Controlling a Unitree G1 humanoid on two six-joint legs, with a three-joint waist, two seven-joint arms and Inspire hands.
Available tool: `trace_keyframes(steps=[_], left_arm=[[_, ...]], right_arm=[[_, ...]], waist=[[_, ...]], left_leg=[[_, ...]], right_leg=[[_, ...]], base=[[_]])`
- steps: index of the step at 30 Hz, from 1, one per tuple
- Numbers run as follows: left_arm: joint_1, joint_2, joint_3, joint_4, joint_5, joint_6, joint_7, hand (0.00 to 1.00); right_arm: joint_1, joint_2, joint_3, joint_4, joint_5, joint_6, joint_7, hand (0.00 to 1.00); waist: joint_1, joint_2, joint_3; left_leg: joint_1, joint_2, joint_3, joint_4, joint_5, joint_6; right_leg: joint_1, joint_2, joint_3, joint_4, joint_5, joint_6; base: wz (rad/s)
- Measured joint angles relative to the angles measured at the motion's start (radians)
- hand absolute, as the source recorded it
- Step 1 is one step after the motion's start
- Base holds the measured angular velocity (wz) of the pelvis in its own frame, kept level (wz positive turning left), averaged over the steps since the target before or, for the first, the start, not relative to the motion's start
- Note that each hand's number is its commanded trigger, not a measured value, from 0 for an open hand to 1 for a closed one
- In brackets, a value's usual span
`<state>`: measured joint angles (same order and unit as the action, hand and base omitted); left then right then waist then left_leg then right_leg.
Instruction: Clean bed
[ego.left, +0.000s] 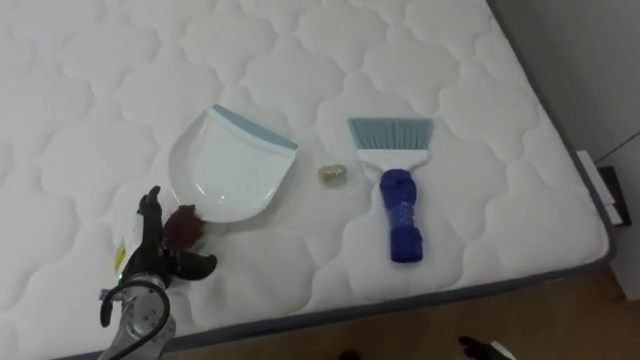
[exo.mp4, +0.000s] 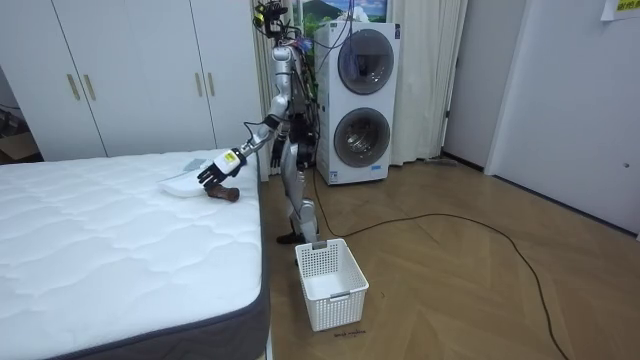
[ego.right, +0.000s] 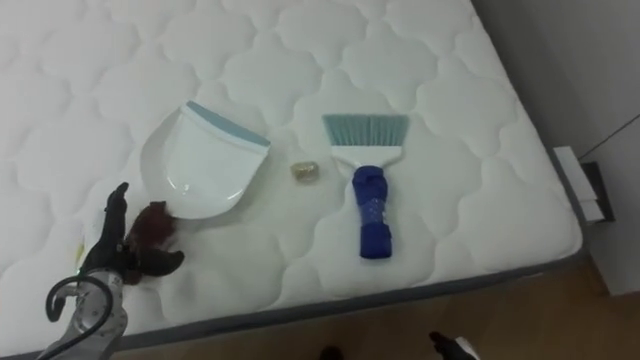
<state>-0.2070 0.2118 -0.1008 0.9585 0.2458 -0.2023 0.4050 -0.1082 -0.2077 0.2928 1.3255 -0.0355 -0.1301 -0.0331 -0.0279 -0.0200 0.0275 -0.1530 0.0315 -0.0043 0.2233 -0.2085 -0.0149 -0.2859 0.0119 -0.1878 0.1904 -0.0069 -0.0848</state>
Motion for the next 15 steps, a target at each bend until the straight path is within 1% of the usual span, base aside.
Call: trace_keyframes(steps=[6, 8, 15], left_arm=[[-0.001, -0.002, -0.001, 0.006, 0.001, 0.0, 0.0, 0.0], [-0.002, -0.002, -0.001, 0.006, 0.001, 0.0, 0.0, 0.0], [-0.006, -0.002, -0.001, 0.007, -0.003, 0.0, 0.006, 0.0]], right_arm=[[0.001, -0.001, 0.001, -0.001, 0.0, -0.001, -0.001, 0.0], [0.001, -0.001, 0.001, 0.0, 0.0, -0.001, -0.004, 0.0], [0.001, -0.001, 0.001, 0.0, 0.0, -0.001, -0.009, 0.0]], waist=[[0.0, 0.001, -0.0004], [-0.002, 0.0, -0.0004], [-0.004, 0.0, -0.0004]], left_leg=[[-0.014, -0.001, 0.001, 0.019, 0.002, -0.001], [-0.017, -0.005, 0.001, 0.023, 0.003, 0.001], [-0.019, -0.008, 0.001, 0.027, 0.004, 0.002]], right_leg=[[-0.008, -0.003, -0.003, 0.003, -0.001, 0.0], [-0.015, -0.009, -0.004, 0.014, -0.006, 0.003], [-0.016, -0.013, -0.003, 0.017, -0.011, 0.008]], base=[[0.0], [0.0], [0.0]])
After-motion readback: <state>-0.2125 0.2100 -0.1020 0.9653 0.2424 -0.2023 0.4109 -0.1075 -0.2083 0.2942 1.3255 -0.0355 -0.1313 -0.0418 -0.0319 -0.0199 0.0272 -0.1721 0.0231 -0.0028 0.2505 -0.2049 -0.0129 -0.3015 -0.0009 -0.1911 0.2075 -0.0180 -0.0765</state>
